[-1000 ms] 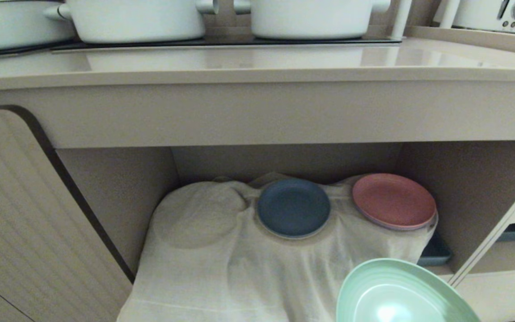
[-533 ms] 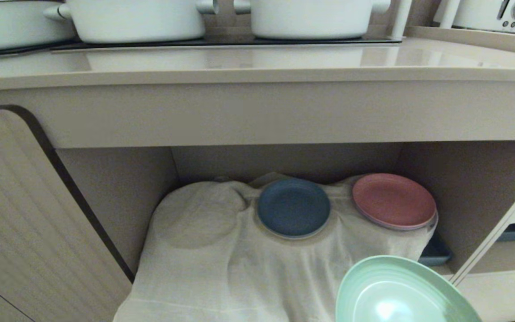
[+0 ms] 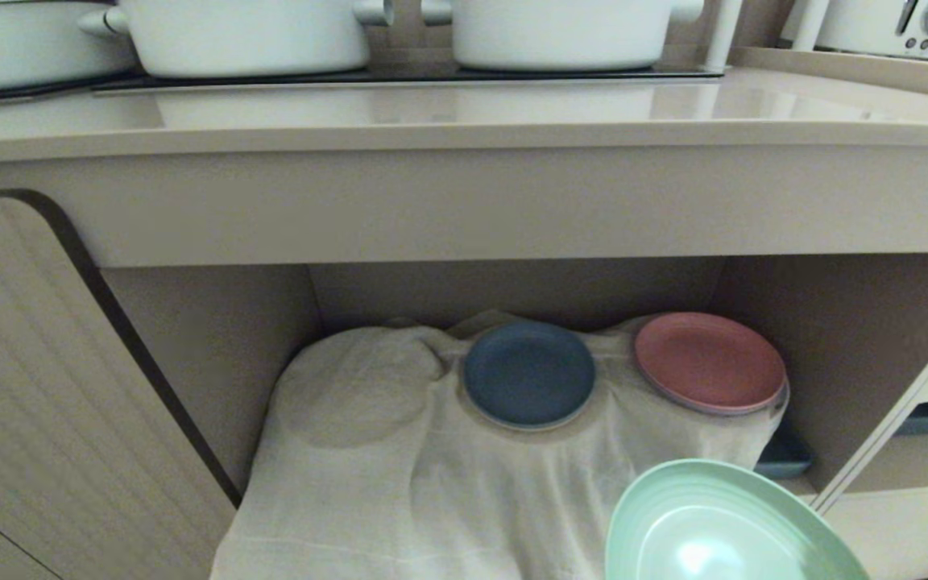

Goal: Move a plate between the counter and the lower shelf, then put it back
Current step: Put the plate

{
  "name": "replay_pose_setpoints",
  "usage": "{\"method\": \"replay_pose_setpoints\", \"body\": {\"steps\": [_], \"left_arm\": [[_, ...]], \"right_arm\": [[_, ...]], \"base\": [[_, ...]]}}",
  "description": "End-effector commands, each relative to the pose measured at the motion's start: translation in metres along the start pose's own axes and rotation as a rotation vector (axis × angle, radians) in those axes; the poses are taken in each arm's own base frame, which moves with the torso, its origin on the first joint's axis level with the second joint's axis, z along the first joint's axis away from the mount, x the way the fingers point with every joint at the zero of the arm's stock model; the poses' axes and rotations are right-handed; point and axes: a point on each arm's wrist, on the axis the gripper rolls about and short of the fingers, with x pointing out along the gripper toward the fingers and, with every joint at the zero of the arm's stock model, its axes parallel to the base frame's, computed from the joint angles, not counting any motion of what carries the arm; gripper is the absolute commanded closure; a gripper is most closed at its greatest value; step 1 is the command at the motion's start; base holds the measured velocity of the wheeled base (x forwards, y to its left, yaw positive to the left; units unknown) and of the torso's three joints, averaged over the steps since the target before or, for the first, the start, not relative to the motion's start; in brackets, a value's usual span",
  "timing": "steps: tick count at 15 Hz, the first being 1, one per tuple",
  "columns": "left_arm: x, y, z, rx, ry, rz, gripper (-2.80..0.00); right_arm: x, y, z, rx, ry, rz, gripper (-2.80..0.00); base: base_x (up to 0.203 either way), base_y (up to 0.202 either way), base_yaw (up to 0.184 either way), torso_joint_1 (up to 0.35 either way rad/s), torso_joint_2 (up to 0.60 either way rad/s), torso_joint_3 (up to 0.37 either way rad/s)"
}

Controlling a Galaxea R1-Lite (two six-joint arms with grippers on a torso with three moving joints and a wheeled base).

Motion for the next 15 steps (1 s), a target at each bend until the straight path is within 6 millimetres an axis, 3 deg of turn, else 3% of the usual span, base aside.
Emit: {"method": "replay_pose_setpoints", "body": {"steps": [1, 15], "left_arm": [[-0.0001, 0.0, 0.0002, -0.001, -0.001, 0.0, 0.0], [-0.0001, 0.0, 0.0003, -0.001, -0.002, 0.0, 0.0]], "right_arm": [[0.0, -0.0001, -0.0004, 0.003, 0.003, 0.001, 0.0], [0.0002, 0.0002, 0.0009, 0.005, 0.0, -0.002, 0.0]], "base": [[0.0, 0.0, 0.0, 0.0, 0.0, 0.0], [0.0, 0.0, 0.0, 0.0, 0.0, 0.0]]}}
